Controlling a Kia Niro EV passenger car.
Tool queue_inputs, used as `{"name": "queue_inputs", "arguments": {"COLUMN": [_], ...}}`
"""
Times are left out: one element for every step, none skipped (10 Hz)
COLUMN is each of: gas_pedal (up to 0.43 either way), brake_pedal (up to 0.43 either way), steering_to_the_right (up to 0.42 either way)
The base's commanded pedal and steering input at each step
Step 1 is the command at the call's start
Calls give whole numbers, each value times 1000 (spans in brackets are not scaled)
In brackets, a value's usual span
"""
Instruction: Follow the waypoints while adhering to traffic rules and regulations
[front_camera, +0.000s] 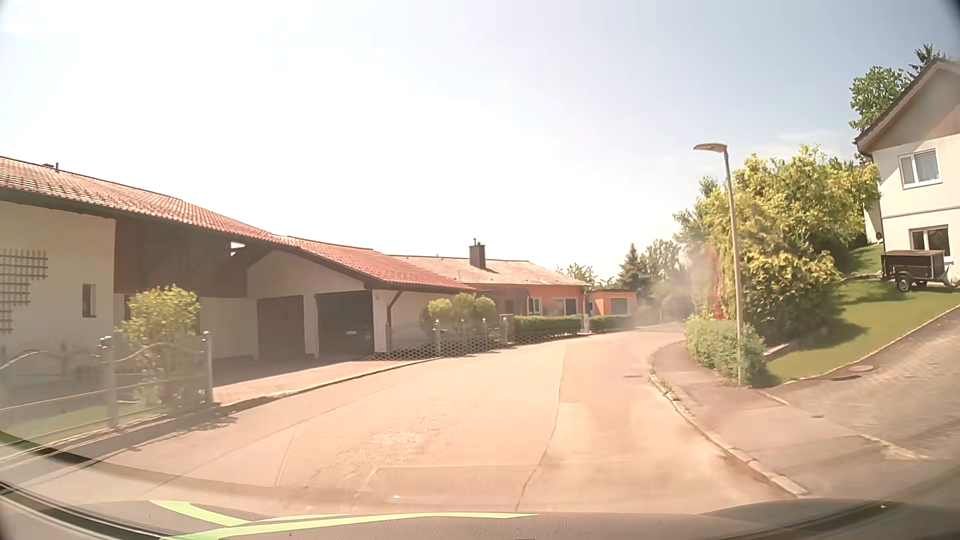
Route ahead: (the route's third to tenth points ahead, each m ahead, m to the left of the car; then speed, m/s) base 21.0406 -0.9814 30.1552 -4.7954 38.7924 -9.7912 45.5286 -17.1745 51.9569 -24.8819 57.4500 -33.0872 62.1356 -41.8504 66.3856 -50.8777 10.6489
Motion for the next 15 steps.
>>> {"name": "queue_inputs", "arguments": {"gas_pedal": [59,59,59,59,59,59,59,59,59,59,59,59,59,59,59], "brake_pedal": [0,0,0,0,0,0,0,0,0,0,0,0,0,0,0], "steering_to_the_right": [57,64,65,64,65,65,67,70,74,76,78,80,82,84,87]}}
